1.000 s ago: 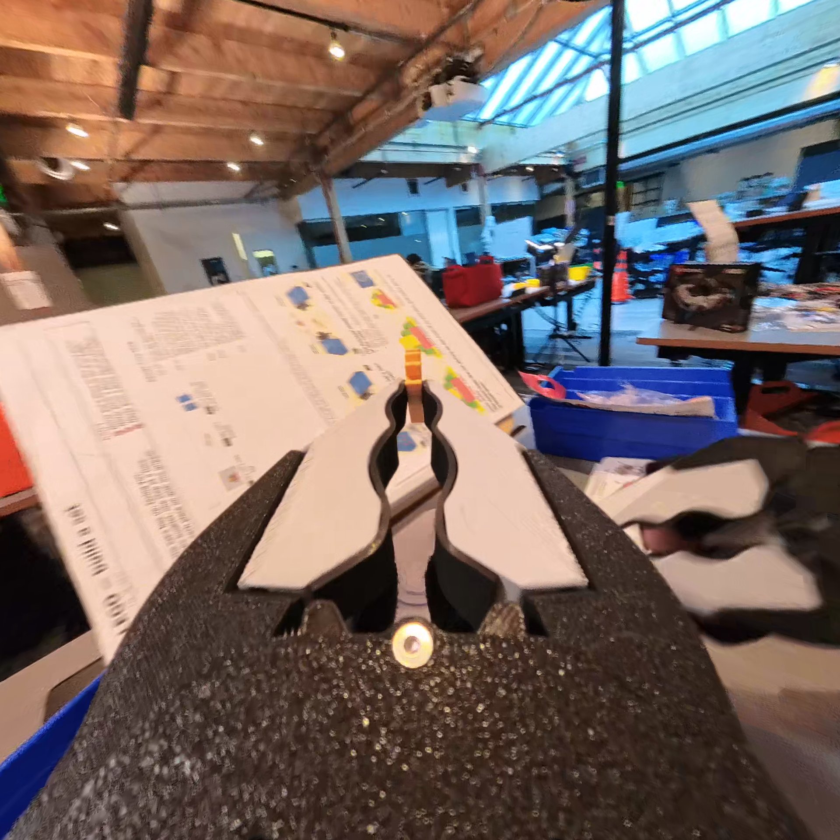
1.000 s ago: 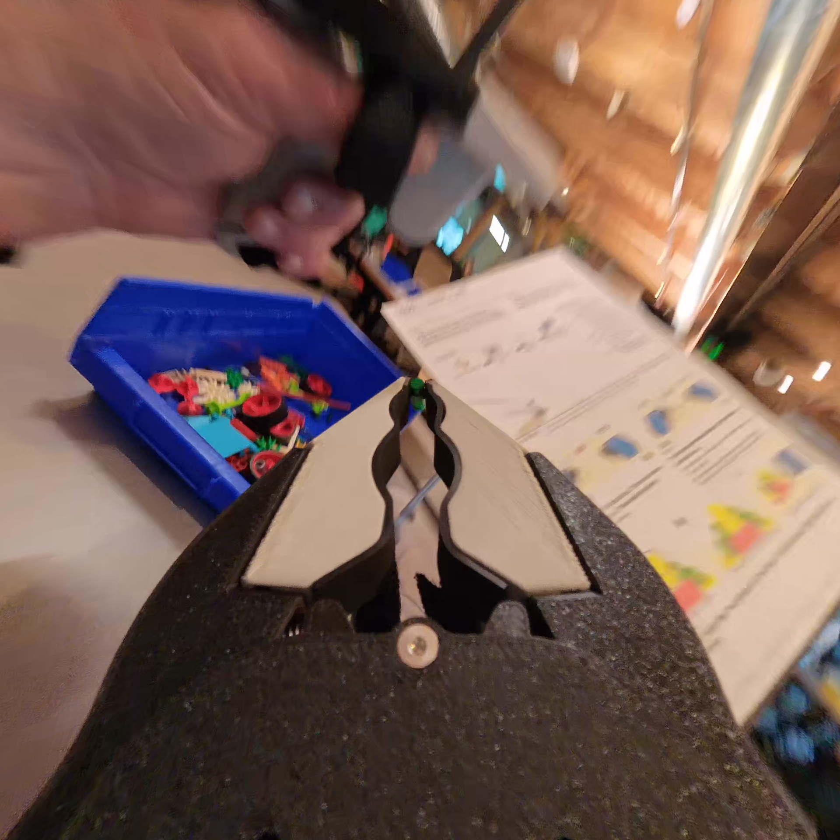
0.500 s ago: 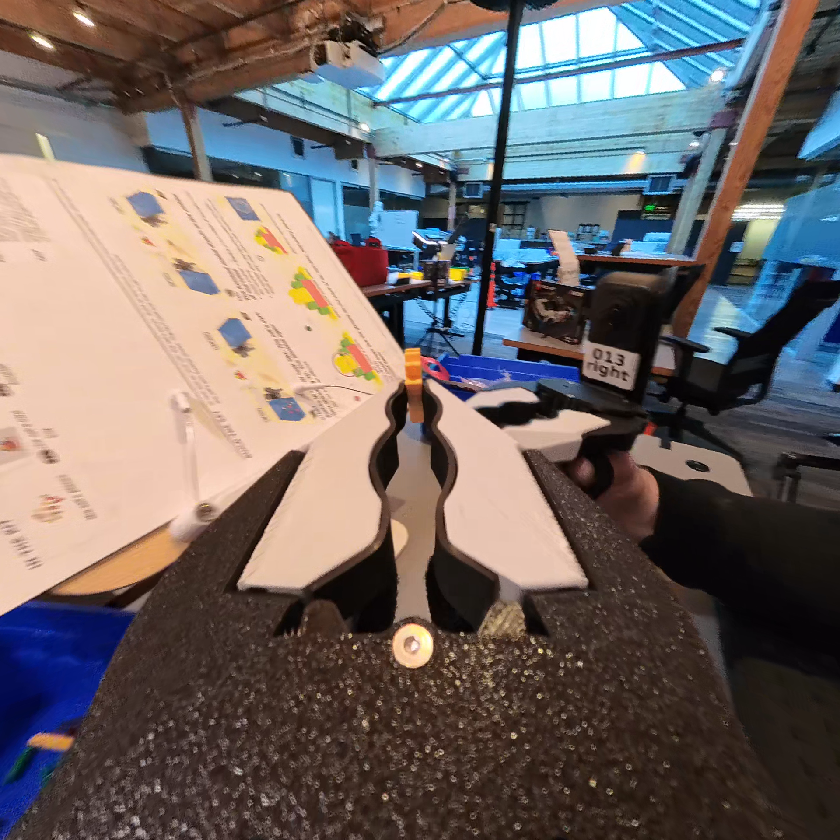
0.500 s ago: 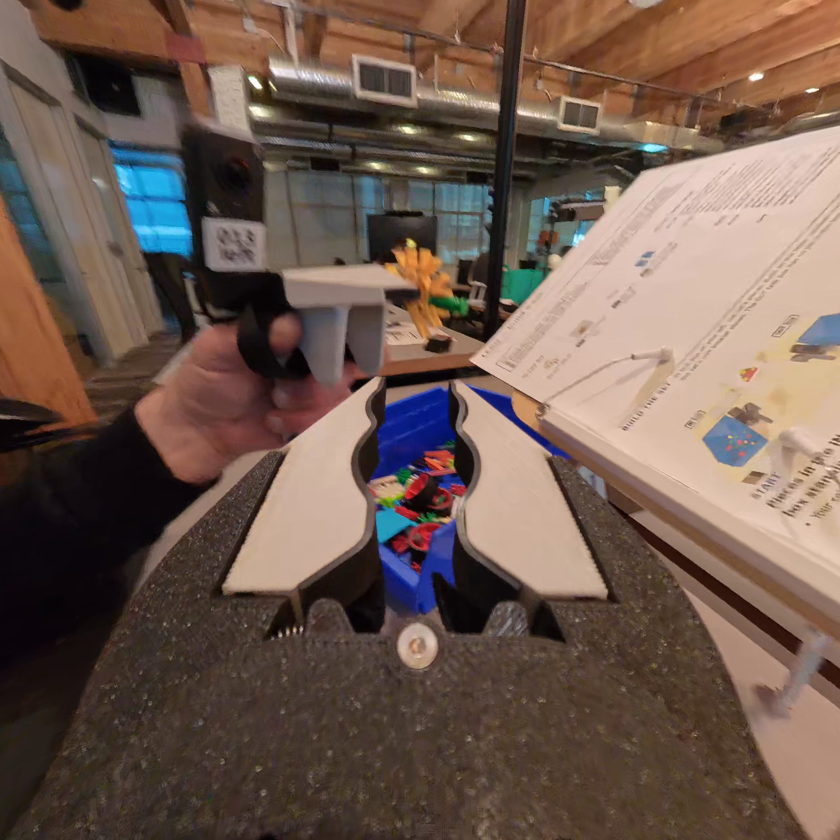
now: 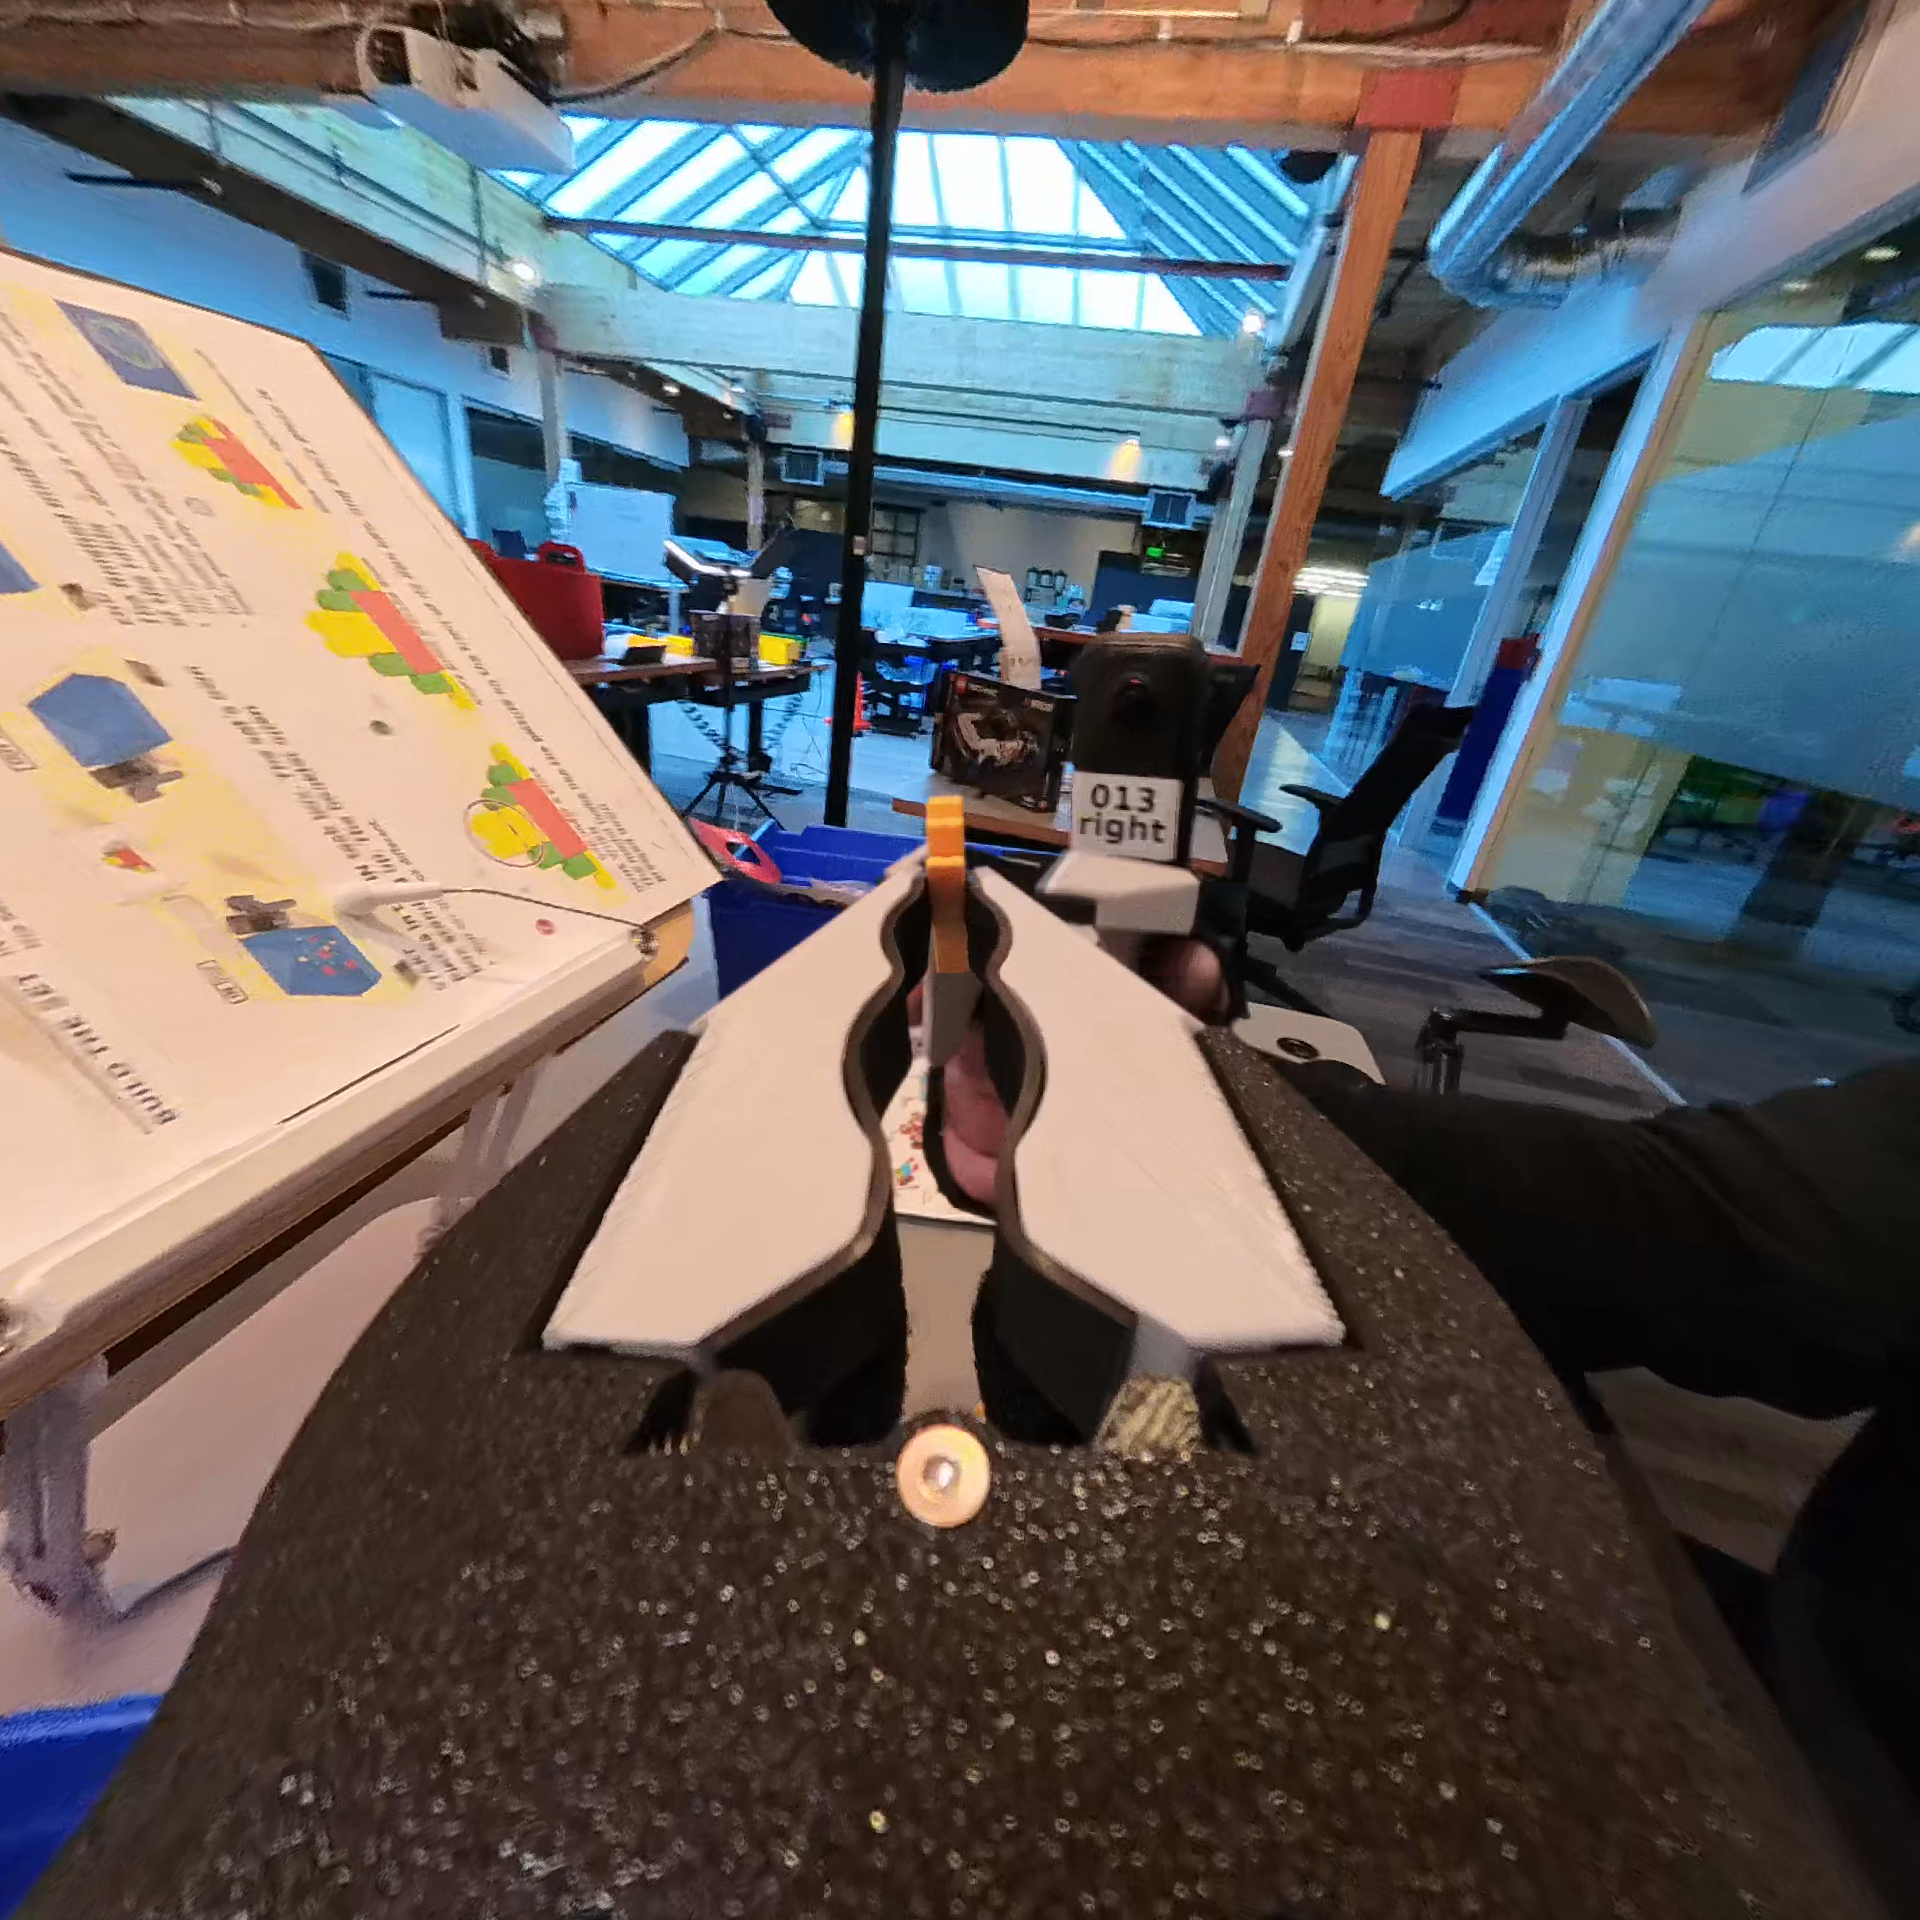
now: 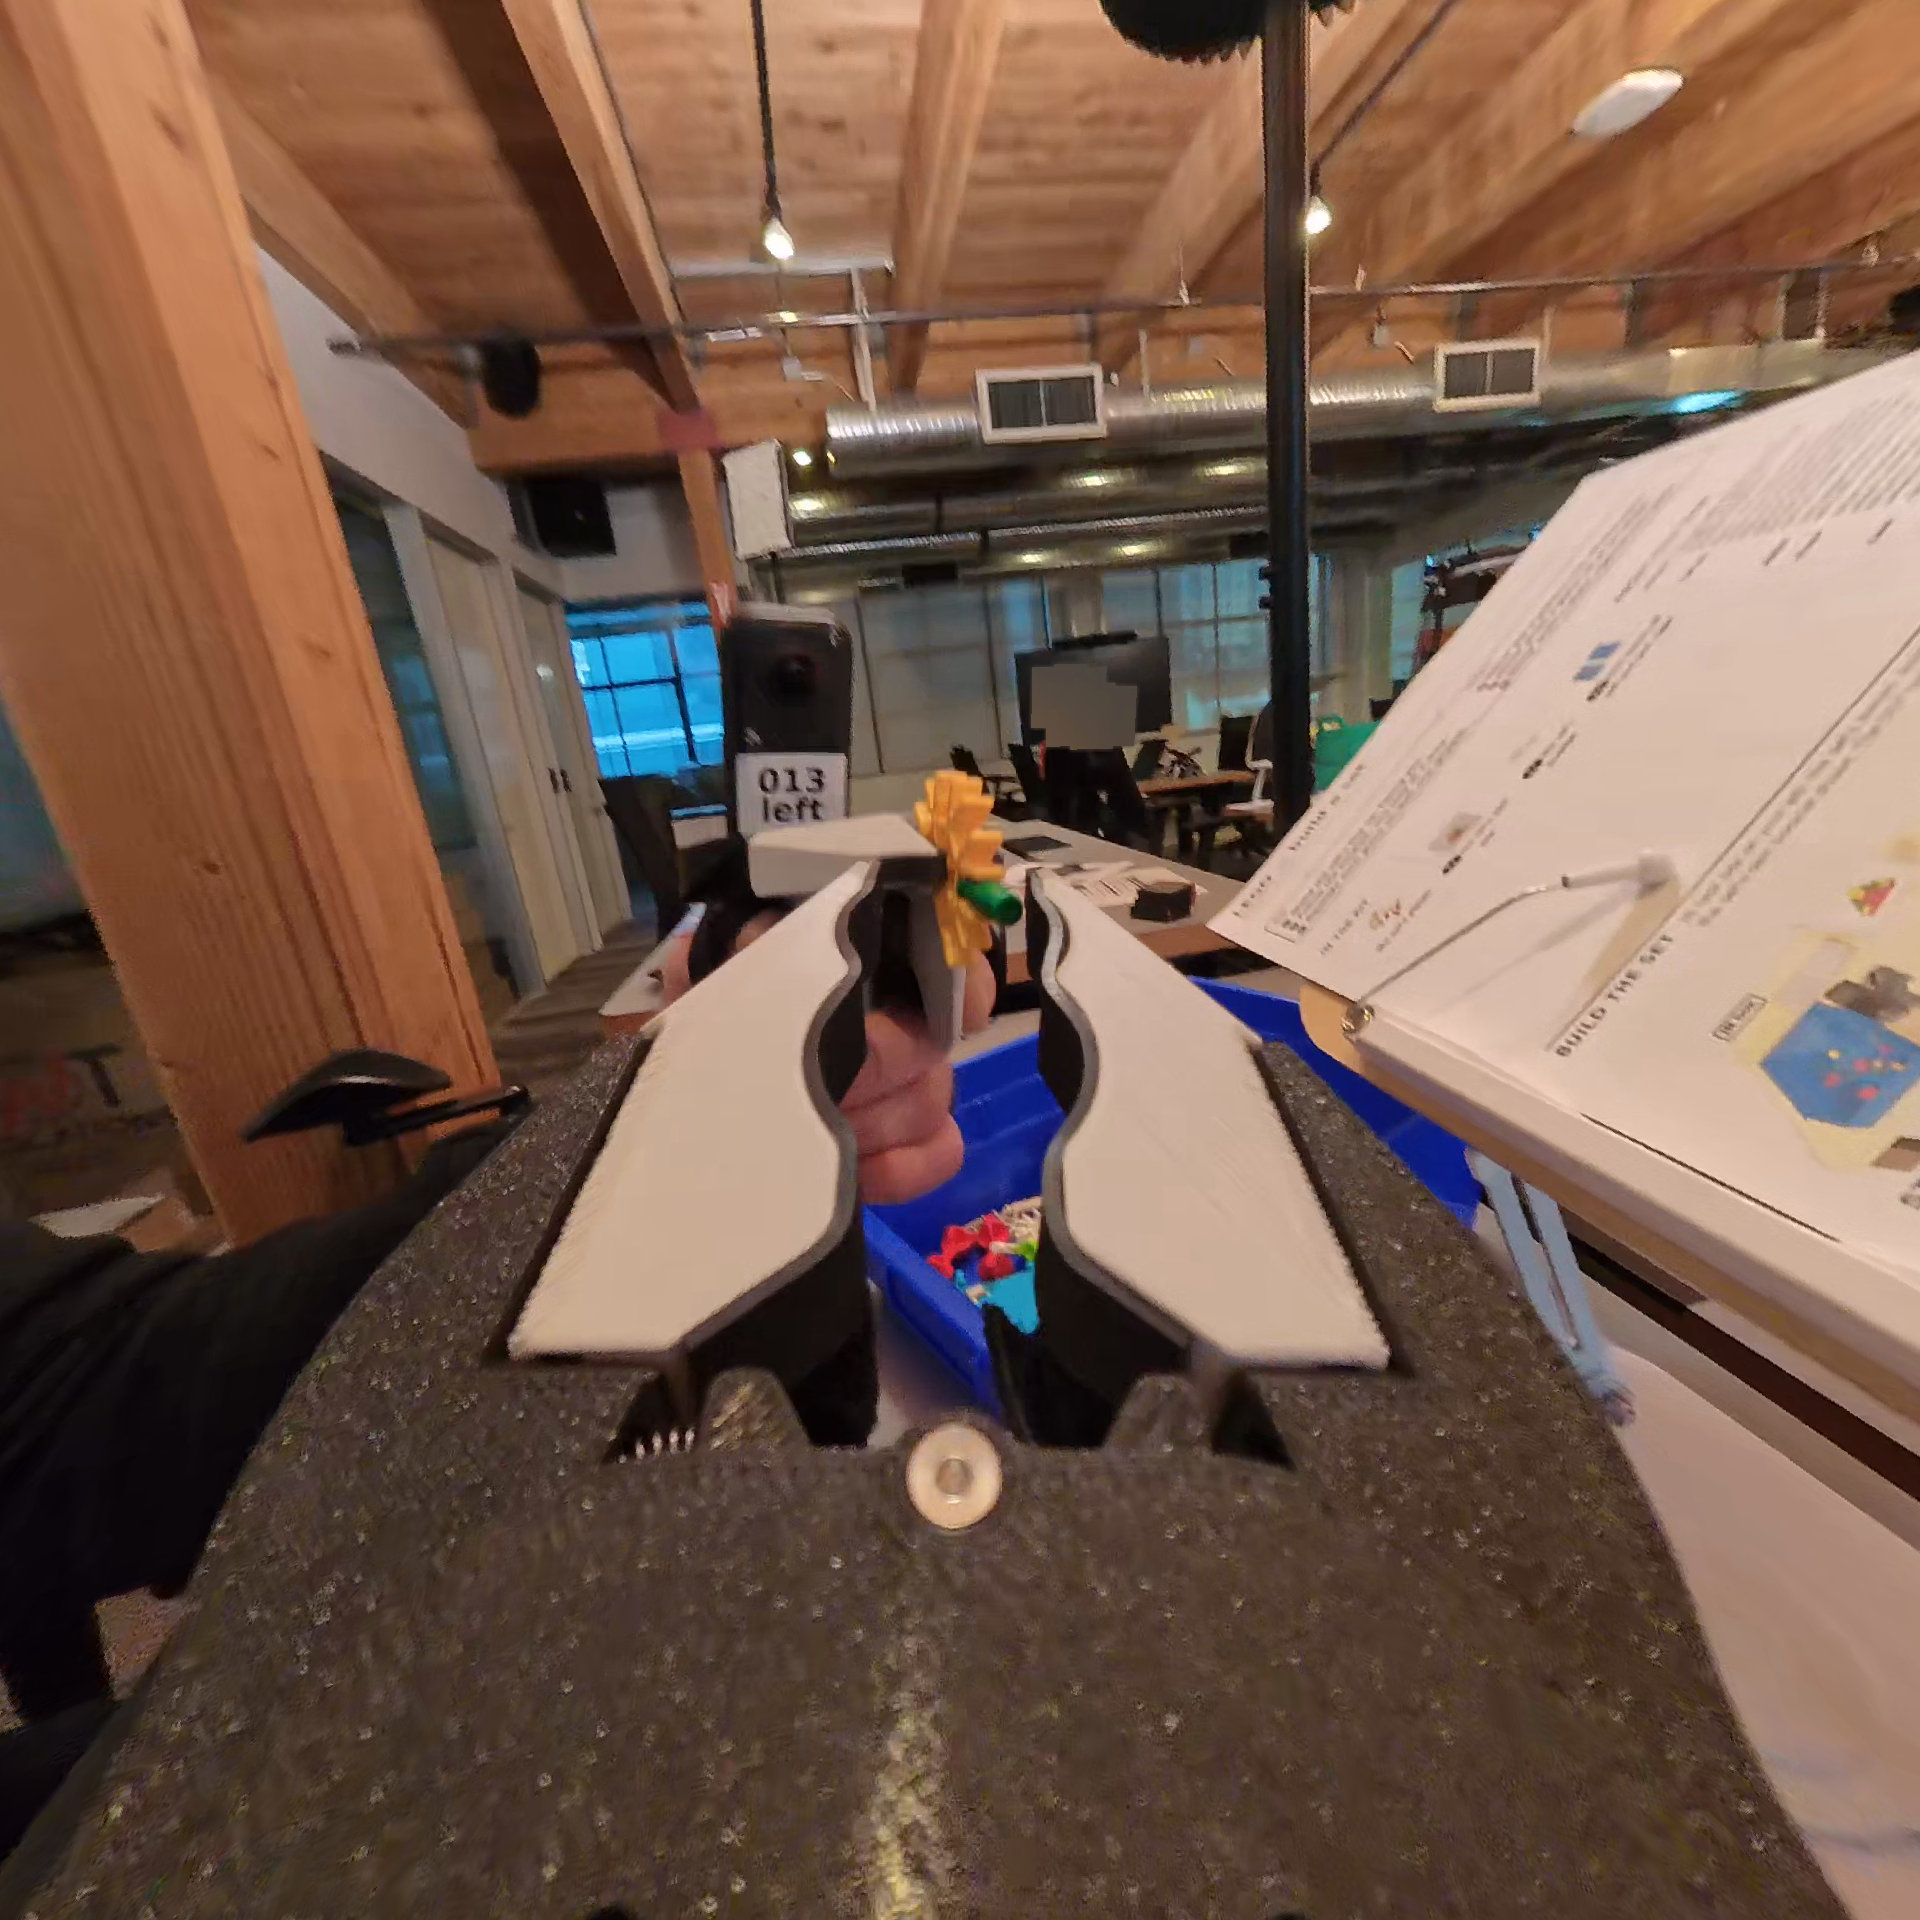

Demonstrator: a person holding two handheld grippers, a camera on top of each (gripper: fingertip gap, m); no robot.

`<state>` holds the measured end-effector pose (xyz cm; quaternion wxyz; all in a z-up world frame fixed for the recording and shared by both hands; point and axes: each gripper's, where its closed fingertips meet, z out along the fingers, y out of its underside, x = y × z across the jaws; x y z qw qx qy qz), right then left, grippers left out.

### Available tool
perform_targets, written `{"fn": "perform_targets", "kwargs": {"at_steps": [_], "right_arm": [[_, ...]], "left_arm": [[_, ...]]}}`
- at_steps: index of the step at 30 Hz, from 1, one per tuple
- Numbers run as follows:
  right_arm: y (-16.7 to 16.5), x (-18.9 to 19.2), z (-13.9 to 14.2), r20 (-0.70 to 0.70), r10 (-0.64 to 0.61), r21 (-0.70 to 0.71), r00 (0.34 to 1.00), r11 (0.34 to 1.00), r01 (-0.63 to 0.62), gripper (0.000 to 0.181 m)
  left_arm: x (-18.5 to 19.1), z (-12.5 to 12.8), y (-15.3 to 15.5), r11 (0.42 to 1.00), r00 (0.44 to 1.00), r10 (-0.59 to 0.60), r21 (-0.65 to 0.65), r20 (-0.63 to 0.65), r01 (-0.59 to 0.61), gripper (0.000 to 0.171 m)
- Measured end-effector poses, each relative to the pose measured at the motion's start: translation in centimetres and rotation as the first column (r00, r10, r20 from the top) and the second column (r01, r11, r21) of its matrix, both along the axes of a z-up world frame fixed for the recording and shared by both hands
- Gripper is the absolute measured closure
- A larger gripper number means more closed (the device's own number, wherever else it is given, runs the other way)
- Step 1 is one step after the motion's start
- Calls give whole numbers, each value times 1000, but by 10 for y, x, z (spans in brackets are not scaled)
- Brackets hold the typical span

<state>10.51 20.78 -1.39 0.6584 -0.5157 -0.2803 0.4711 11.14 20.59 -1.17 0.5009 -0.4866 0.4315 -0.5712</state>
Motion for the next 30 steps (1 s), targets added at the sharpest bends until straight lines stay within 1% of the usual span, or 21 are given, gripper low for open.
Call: {"fn": "perform_targets", "kwargs": {"at_steps": [1, 3, 6, 7, 10, 13, 16, 20, 22, 23, 25, 28, 30], "right_arm": [[1, 2, 1, -4, 3, -9, 1000, 1000, -3, 163], [2, 5, -2, 24, 0, -14, 1000, 1000, 1, 165], [1, 7, -1, 30, 4, 0, 1000, 1000, -4, 173], [1, 7, -1, 47, -10, 10, 999, 1000, 10, 174], [-10, 7, 1, 59, 47, 35, 997, 998, -49, 176], [-27, 12, 3, 19, 196, 34, 980, 980, -197, 177], [-35, 15, 7, 28, 203, 74, 979, 976, -205, 177], [-34, 16, 9, 22, 188, 79, 982, 979, -189, 177], [-29, 16, 9, 43, 135, 87, 990, 987, -138, 178], [-24, 17, 9, 59, 90, 89, 994, 991, -95, 178], [-18, 19, 11, 66, 35, 95, 997, 995, -41, 178], [-10, 24, 12, 89, -54, 99, 995, 994, 45, 177], [-1, 26, 10, 107, -136, 96, 985, 987, 126, 178]], "left_arm": [[1, 0, -2, 1000, 1000, -16, -4, 3, 16, 168], [4, -2, -1, 1000, 1000, -15, -14, -2, 15, 167], [5, -3, 0, 999, 1000, -29, -31, 11, 29, 166], [6, -4, 1, 999, 1000, -19, -26, 5, 19, 164], [5, -2, -8, 998, 997, -70, -8, 18, 70, 165], [9, 4, -27, 986, 985, -166, -5, 49, 166, 169], [13, 7, -36, 974, 971, -224, -18, 86, 227, 169], [13, 10, -37, 974, 969, -225, -2, 106, 226, 169], [14, 9, -32, 984, 979, -177, 16, 103, 176, 168], [14, 9, -29, 991, 987, -131, 52, 96, 127, 168], [17, 11, -22, 989, 998, 4, 150, 70, -14, 167], [20, 12, -13, 938, 981, 191, 289, 24, -189, 166], [22, 10, -3, 880, 948, 318, 369, 12, -300, 165]]}}
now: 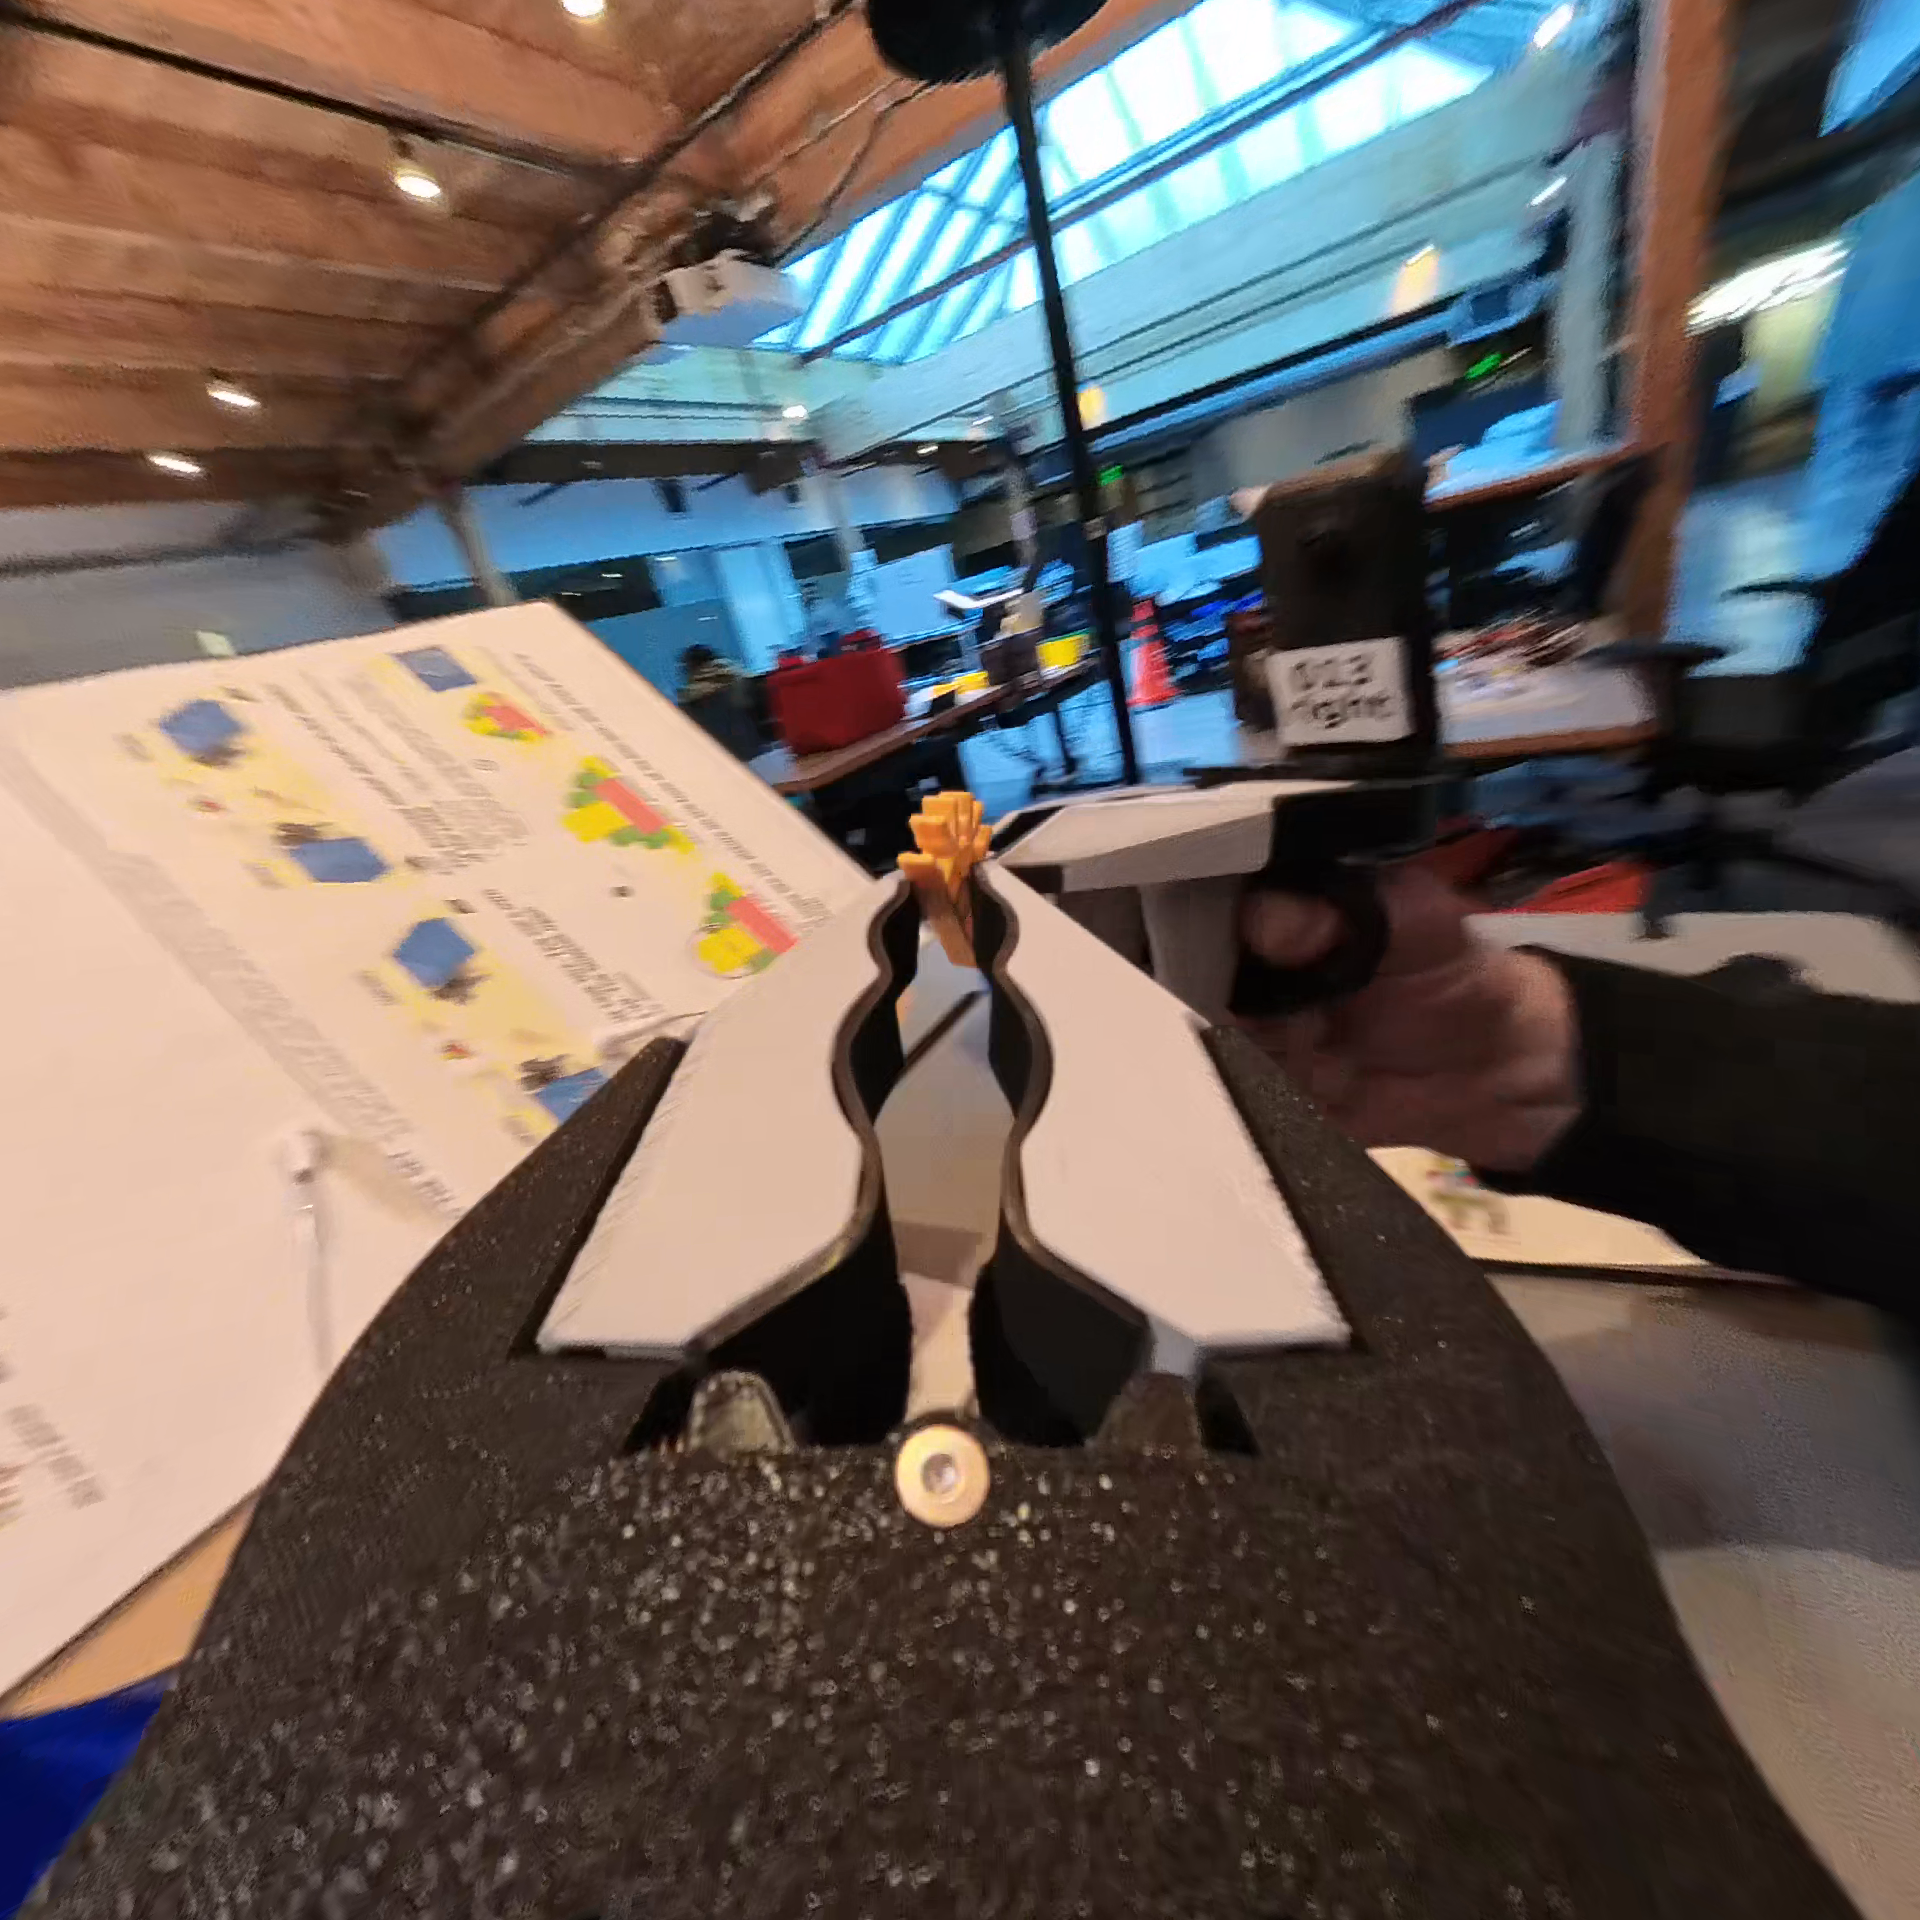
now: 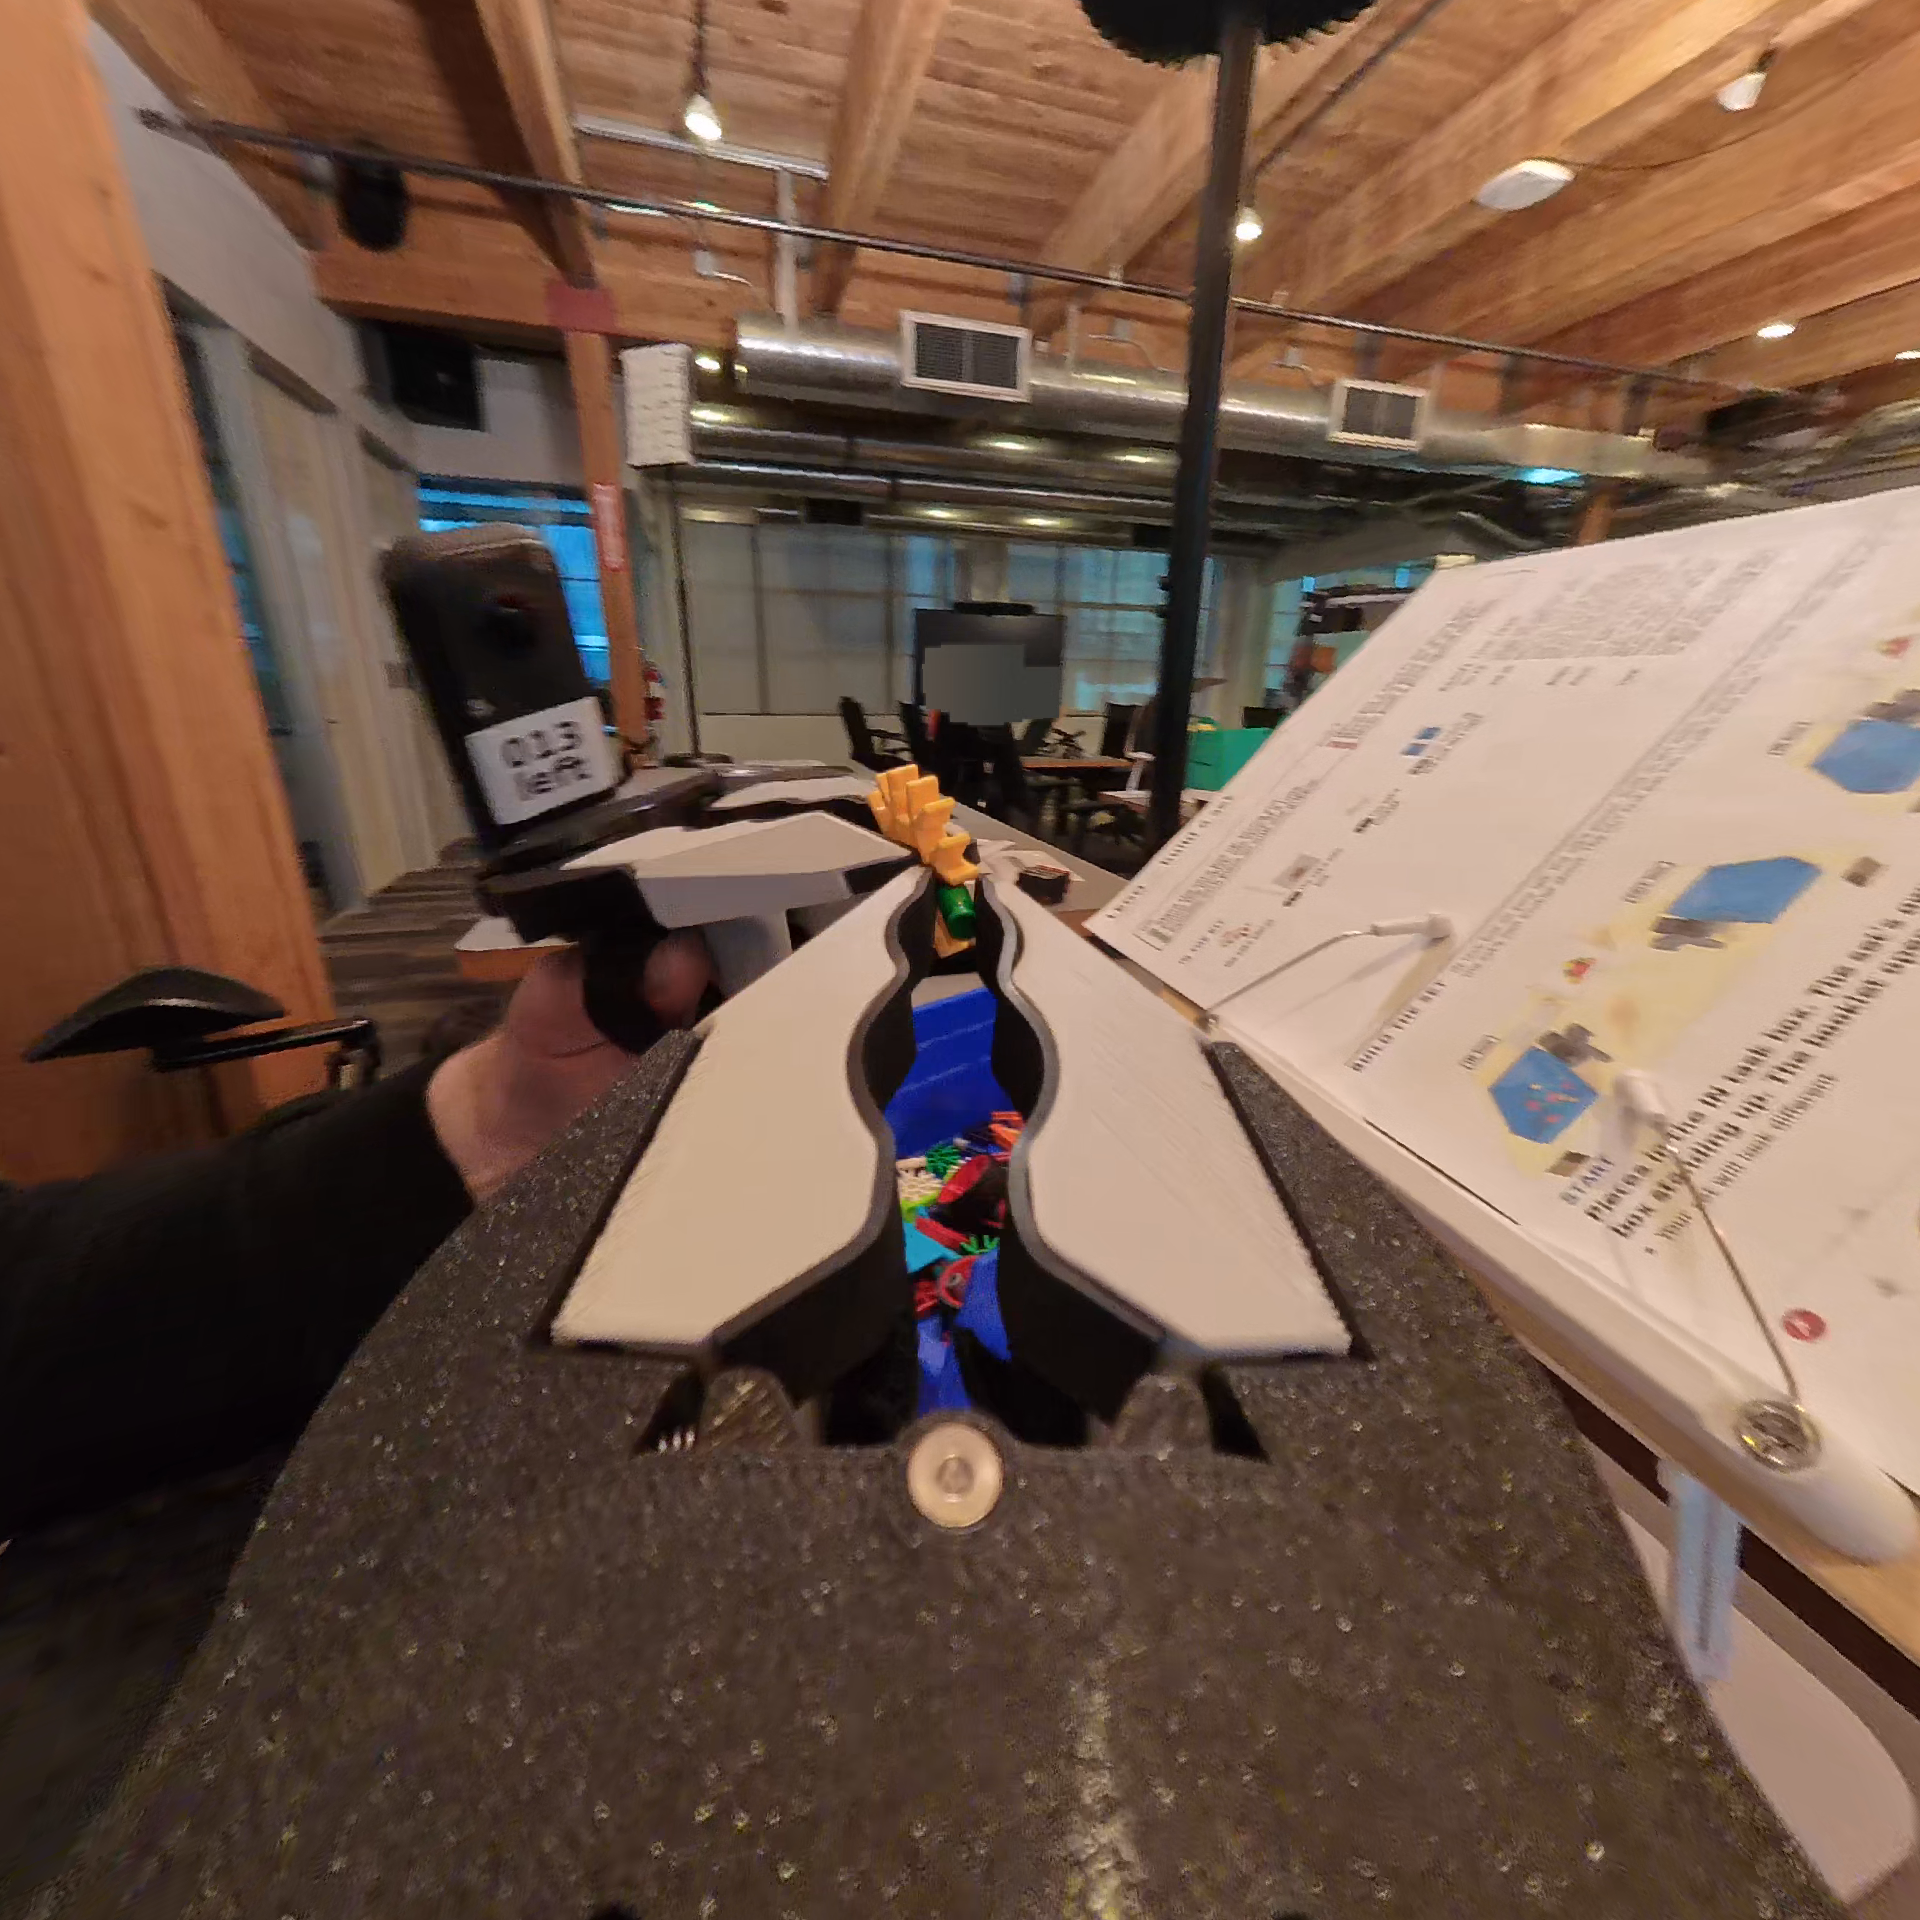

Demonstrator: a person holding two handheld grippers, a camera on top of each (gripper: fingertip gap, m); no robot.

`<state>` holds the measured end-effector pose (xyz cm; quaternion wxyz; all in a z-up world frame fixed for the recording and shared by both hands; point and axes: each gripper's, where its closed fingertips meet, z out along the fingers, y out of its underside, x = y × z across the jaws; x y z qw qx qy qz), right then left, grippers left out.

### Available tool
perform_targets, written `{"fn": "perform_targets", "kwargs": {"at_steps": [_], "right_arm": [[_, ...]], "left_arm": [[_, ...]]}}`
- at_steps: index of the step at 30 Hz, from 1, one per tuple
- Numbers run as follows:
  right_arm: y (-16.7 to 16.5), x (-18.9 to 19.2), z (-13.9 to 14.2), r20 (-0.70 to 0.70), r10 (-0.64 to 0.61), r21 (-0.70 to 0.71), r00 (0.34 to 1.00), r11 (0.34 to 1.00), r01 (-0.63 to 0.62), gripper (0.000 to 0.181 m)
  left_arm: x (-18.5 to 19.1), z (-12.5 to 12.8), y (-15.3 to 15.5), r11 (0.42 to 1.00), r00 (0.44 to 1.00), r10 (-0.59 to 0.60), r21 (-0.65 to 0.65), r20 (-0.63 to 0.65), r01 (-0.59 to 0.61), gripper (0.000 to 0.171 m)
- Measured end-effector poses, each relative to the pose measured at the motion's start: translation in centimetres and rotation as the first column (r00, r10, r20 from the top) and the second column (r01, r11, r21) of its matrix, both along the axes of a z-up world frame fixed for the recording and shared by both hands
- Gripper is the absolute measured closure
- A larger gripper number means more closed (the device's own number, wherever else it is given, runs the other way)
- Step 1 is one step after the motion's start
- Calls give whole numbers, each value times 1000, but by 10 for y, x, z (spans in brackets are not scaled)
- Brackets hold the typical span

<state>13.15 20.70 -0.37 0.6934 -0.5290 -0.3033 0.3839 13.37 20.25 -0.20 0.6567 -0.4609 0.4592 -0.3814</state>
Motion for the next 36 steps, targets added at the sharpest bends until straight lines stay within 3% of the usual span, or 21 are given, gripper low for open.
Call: {"fn": "perform_targets", "kwargs": {"at_steps": [2, 4, 7, 10, 12, 14, 15, 16, 18, 20, 22, 24, 26, 31, 36], "right_arm": [[9, 3, -2, 5, -82, -14, 997, 997, 82, 180], [20, 7, -5, 13, -185, -22, 983, 982, 185, 180], [25, 9, -3, 33, -276, 9, 961, 961, 276, 180], [28, 12, 2, 48, -413, 64, 909, 910, 410, 177], [25, 6, 3, 78, -423, 102, 903, 904, 415, 177], [28, 11, 0, 83, -432, 84, 898, 901, 426, 178], [31, 12, -3, 92, -421, 67, 902, 907, 416, 178], [33, 13, -6, 103, -410, 53, 906, 912, 407, 177], [36, 11, -13, 124, -385, 36, 915, 923, 383, 178], [39, 7, -22, 163, -370, 26, 915, 928, 371, 178], [41, 0, -31, 198, -342, 11, 919, 938, 347, 178], [43, -6, -41, 231, -313, -14, 921, 946, 325, 178], [43, -10, -44, 238, -295, -27, 925, 951, 309, 178], [41, -12, -47, 173, -177, -152, 969, 967, 204, 178], [36, -5, -46, 67, -44, -270, 997, 961, 61, 178]], "left_arm": [[2, 0, 7, 990, 993, 121, 77, -16, -120, 167], [6, -4, 16, 931, 952, 302, 230, -54, -283, 169], [7, -3, 22, 925, 944, 330, 209, -26, -317, 168], [3, -3, 27, 852, 890, 450, 332, -68, -405, 168], [-7, -4, 35, 809, 847, 521, 378, -108, -450, 168], [-32, 0, 50, 796, 817, 564, 342, -122, -499, 168], [-45, -8, 61, 806, 793, 576, 298, -197, -512, 168], [-59, -22, 74, 814, 761, 580, 247, -292, -526, 167], [-91, -39, 99, 769, 686, 637, 218, -353, -601, 168], [-113, -76, 115, 770, 622, 586, 119, -519, -627, 167], [-134, -89, 133, 713, 560, 628, 110, -541, -692, 167], [-147, -111, 145, 678, 533, 594, 18, -602, -735, 138], [-157, -123, 153, 654, 499, 601, 25, -624, -756, 126], [-117, -96, 135, 750, 597, 605, 124, -526, -650, 119], [-50, -62, 83, 841, 744, 536, 332, -400, -427, 118]]}}
